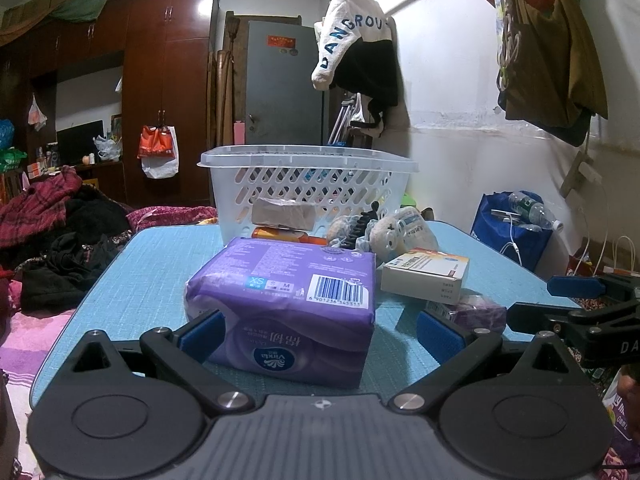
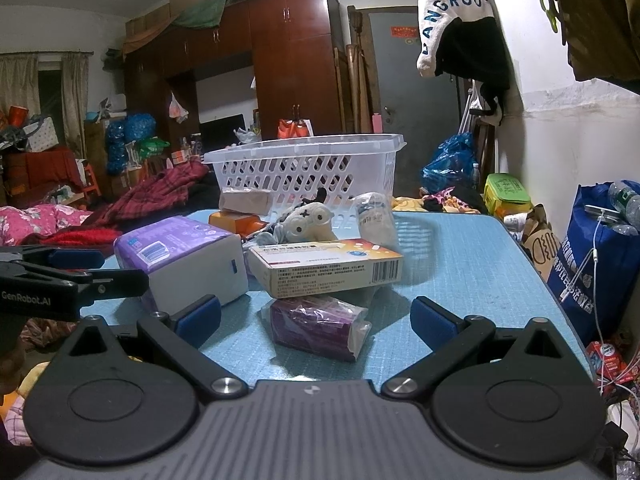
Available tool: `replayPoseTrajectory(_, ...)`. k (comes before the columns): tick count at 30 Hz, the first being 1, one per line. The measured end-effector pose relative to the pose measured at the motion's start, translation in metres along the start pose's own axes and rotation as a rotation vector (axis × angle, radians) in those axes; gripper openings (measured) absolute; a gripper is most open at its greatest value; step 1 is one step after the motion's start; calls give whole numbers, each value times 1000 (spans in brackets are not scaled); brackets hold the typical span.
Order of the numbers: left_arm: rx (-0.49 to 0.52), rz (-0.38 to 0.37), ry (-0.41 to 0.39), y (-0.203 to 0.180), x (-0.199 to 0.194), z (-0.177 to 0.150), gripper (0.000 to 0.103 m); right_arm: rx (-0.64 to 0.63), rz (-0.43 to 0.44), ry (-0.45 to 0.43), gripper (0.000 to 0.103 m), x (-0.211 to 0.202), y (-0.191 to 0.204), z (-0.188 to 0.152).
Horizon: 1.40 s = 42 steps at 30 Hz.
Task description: Organize objects
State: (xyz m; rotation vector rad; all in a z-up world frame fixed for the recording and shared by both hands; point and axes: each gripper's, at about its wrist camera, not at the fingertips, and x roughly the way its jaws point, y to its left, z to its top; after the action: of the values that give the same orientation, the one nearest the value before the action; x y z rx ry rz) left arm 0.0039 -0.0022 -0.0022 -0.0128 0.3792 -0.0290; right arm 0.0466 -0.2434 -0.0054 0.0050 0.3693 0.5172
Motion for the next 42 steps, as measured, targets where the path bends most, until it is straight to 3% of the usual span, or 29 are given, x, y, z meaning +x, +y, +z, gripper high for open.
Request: replayPoseTrajectory(42, -3, -2, -7, 3, 0, 1, 103, 1, 24, -28, 103, 10, -11, 1)
